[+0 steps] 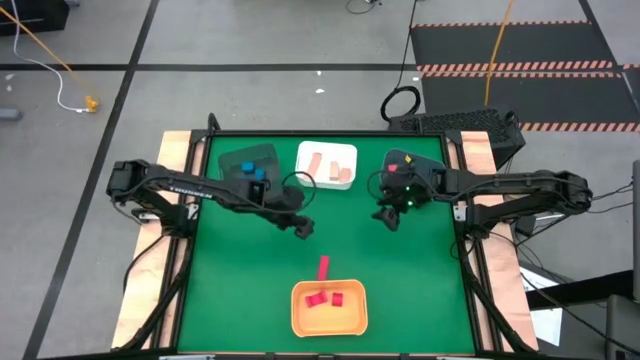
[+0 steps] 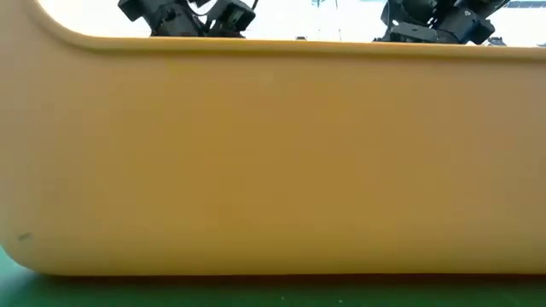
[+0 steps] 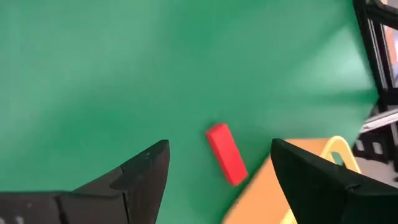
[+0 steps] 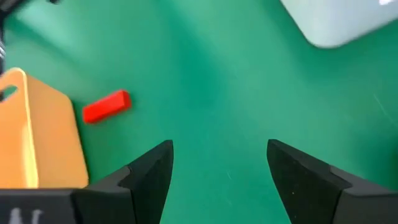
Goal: Sort & place blocks by color
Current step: Put the red block into the yellow bin
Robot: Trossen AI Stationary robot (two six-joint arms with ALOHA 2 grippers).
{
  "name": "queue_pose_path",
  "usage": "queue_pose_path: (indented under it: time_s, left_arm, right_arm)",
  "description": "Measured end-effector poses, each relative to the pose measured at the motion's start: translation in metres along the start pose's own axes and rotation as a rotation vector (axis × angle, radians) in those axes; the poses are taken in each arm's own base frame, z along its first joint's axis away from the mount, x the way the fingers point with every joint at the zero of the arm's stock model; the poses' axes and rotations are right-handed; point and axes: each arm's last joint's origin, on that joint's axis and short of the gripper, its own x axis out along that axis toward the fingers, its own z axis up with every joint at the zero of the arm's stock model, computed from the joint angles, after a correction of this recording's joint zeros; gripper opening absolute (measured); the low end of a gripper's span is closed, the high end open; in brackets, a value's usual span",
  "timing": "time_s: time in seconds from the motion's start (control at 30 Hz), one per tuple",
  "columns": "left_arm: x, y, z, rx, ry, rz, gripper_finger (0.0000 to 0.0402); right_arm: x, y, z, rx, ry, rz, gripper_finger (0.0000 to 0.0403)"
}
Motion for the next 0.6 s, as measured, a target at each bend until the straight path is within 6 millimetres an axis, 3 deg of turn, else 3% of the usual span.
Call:
queue_pose_path:
  time_s: [0.17,0.43,0.6]
  left_arm:
    - [0.013,-0.009,-0.02,-0.091,0.035,0.009,0.0278]
    - [0.047,-0.021,-0.039,-0.261,0.064,-0.032,0.0278]
    - [0.067,-0.028,-0.048,-0.336,0.087,-0.08,0.0278]
  right_arm:
    - [0.0,-0.003,-0.006,-0.087,0.067,-0.028,0.0251]
    - [0.0,-0.003,-0.006,-0.46,0.065,-0.012,0.0251]
    - [0.003,0.0,-0.001,-0.535,0.027,0.041,0.0251]
